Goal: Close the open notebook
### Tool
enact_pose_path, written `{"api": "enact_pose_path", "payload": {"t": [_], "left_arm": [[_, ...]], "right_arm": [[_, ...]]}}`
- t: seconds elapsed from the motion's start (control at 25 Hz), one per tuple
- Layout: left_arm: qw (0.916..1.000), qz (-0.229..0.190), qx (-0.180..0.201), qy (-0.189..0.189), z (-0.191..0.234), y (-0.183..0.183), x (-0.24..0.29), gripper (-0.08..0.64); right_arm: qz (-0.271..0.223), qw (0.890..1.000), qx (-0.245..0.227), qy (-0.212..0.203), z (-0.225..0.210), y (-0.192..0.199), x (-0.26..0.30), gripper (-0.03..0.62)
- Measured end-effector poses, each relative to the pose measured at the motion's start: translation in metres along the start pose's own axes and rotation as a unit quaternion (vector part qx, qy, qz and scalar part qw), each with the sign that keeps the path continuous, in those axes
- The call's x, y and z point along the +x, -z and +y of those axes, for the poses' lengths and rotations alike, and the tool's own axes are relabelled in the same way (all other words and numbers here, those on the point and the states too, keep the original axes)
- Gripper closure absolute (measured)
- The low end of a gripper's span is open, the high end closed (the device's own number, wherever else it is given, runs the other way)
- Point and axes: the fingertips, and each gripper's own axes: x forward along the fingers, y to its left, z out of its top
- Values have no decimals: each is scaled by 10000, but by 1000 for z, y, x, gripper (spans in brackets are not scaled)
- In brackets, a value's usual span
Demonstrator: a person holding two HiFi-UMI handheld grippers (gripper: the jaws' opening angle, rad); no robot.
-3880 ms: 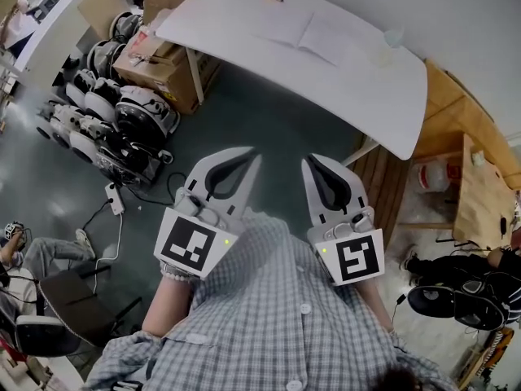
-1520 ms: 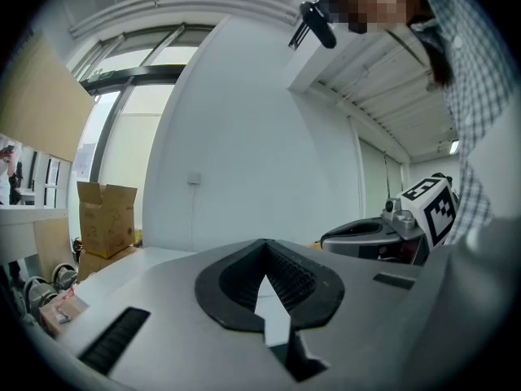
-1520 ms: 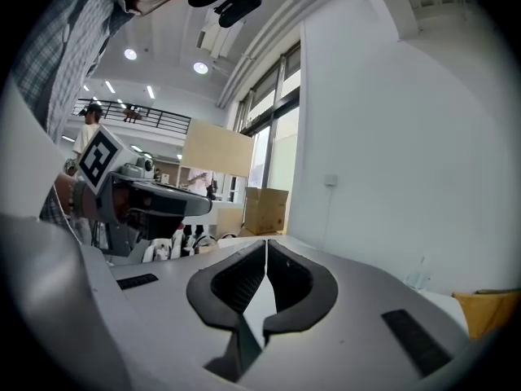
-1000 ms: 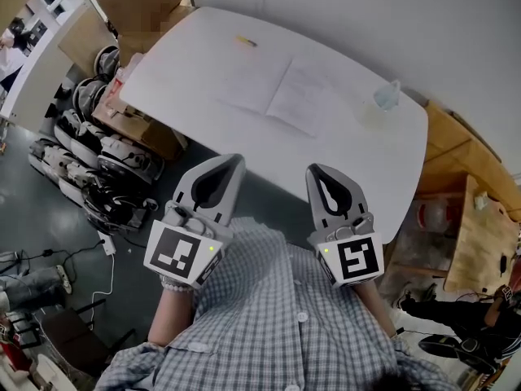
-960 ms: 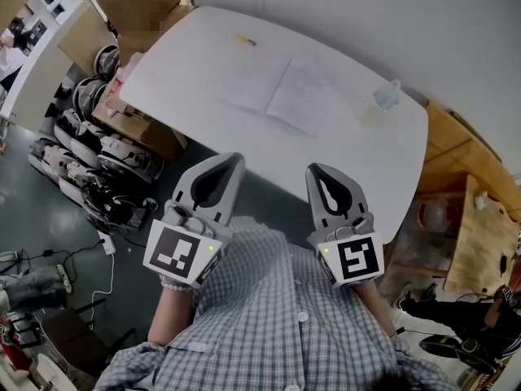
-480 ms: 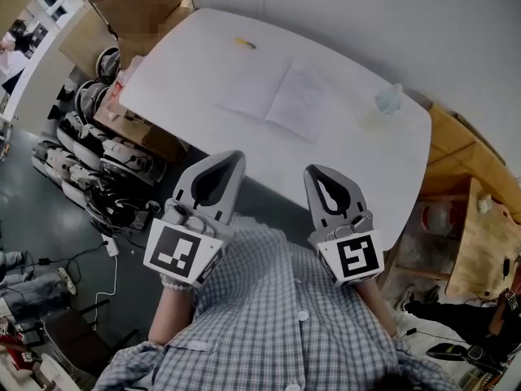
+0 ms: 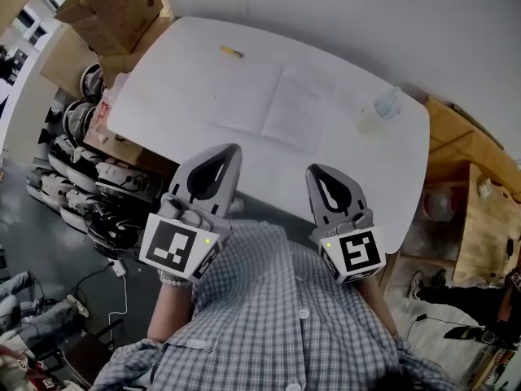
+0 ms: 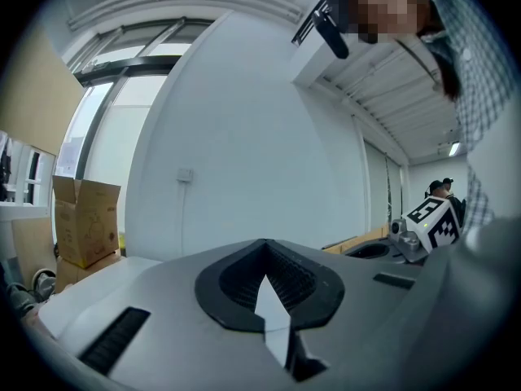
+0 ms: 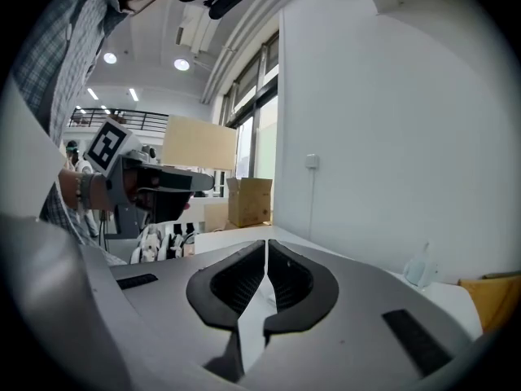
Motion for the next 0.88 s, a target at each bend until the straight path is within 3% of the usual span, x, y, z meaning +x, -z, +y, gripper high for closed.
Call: {"api": "enact_pose_path", "payload": {"t": [0.28,0.48,0.76,0.88], "left_arm": [[9993,197,-42,326,35,1,28,561],[9981,308,-38,530,53,5,46,563],[9965,397,-91,728,81,9,67,561],[9955,450,-77,829,86,11,75,561]], "right_arm": [[286,9978,546,247,-12,14,38,569],[409,9913,1201,342,-19,33,68,569],[776,9643,2444,660,-30,77,100,565],[1043,9522,2783,710,-30,103,108,526]]}}
